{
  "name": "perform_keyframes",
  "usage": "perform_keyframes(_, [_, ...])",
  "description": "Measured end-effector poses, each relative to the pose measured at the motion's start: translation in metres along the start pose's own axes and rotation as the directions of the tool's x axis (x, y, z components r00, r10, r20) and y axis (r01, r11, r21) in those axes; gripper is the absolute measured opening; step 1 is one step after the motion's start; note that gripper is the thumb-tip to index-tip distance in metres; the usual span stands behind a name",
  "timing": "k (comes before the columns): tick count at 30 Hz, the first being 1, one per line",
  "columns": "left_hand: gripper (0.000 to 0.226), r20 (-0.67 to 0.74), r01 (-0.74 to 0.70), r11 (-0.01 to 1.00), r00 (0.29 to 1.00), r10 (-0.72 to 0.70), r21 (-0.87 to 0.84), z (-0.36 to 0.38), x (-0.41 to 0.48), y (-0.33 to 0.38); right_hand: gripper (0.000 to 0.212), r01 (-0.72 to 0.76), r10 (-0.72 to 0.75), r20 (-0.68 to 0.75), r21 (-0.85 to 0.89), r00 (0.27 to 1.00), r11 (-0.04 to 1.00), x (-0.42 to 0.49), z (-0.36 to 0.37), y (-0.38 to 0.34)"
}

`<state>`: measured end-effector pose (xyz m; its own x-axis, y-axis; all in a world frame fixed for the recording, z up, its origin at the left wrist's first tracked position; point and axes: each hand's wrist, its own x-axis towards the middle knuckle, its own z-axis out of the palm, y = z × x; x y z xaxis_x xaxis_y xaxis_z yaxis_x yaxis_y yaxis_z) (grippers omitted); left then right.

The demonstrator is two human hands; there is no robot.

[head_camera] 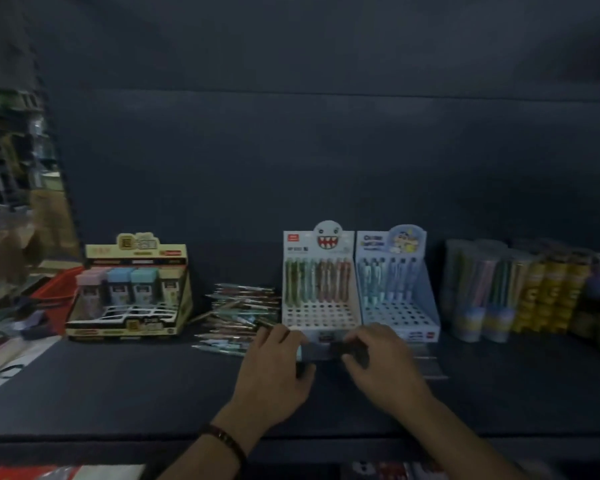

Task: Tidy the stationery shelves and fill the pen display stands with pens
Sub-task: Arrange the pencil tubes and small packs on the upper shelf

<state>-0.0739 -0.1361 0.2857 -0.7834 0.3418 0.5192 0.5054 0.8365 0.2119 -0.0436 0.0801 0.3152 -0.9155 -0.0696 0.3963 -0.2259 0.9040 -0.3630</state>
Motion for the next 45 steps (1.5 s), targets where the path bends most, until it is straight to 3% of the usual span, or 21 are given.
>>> perform_keyframes(5, [0.054,0.051,0.184,0.982,0.981,-0.186,0.048,0.011,-0.005,0.008,0.037,0.065,-0.063,0.047,-0.04,0.997,0.997,-0.005,0.02,-0.005])
perform_keyframes(10, [0.051,0.087,0.193,0.977,0.976,-0.201,0.096,0.01,-0.007,0.01,0.054,0.055,-0.046,0.109,-0.084,0.993,0.995,-0.003,0.024,0.0])
perform_keyframes(15, [0.02,0.082,0.176,0.984,0.981,-0.174,-0.018,0.009,-0.008,0.007,0.045,0.026,-0.009,0.129,-0.129,0.992,0.991,-0.006,0.022,-0.002])
perform_keyframes(21, [0.006,0.07,0.084,0.986,0.995,-0.074,-0.143,0.008,-0.009,0.004,0.042,0.028,-0.015,0.105,-0.123,0.994,0.992,-0.006,0.025,0.0])
perform_keyframes(25, [0.013,0.0,0.068,0.967,0.998,-0.07,-0.245,0.009,-0.008,0.003,0.029,0.079,-0.079,0.012,-0.042,0.997,0.996,-0.007,0.026,0.001])
perform_keyframes(28, [0.003,-0.009,0.13,0.881,0.988,-0.151,-0.455,0.0,-0.005,0.005,0.013,0.091,-0.09,-0.027,0.059,0.996,0.994,-0.006,0.02,-0.003])
perform_keyframes(30, [0.005,0.019,0.18,0.772,0.977,-0.213,-0.61,-0.01,-0.003,0.008,0.006,0.04,-0.036,-0.02,0.266,0.999,0.963,-0.006,0.013,-0.008])
perform_keyframes(32, [0.008,0.045,0.204,0.665,0.968,-0.248,-0.718,-0.017,-0.002,0.008,0.01,-0.018,0.008,0.024,0.425,1.0,0.905,-0.006,0.009,-0.016])
perform_keyframes(35, [0.013,0.047,0.233,0.568,0.946,-0.322,-0.789,-0.026,-0.005,0.002,0.009,-0.005,-0.009,0.026,0.497,1.0,0.868,-0.001,0.006,-0.031])
perform_keyframes(41, [0.012,0.016,0.215,0.66,0.956,-0.293,-0.72,-0.061,-0.011,-0.032,0.018,0.147,-0.172,-0.009,0.571,0.985,0.808,0.037,-0.008,-0.088])
perform_keyframes(45, [0.013,-0.052,0.192,0.732,0.954,-0.296,-0.654,-0.089,-0.018,-0.068,0.015,0.225,-0.289,0.063,0.479,0.955,0.849,0.069,-0.002,-0.128])
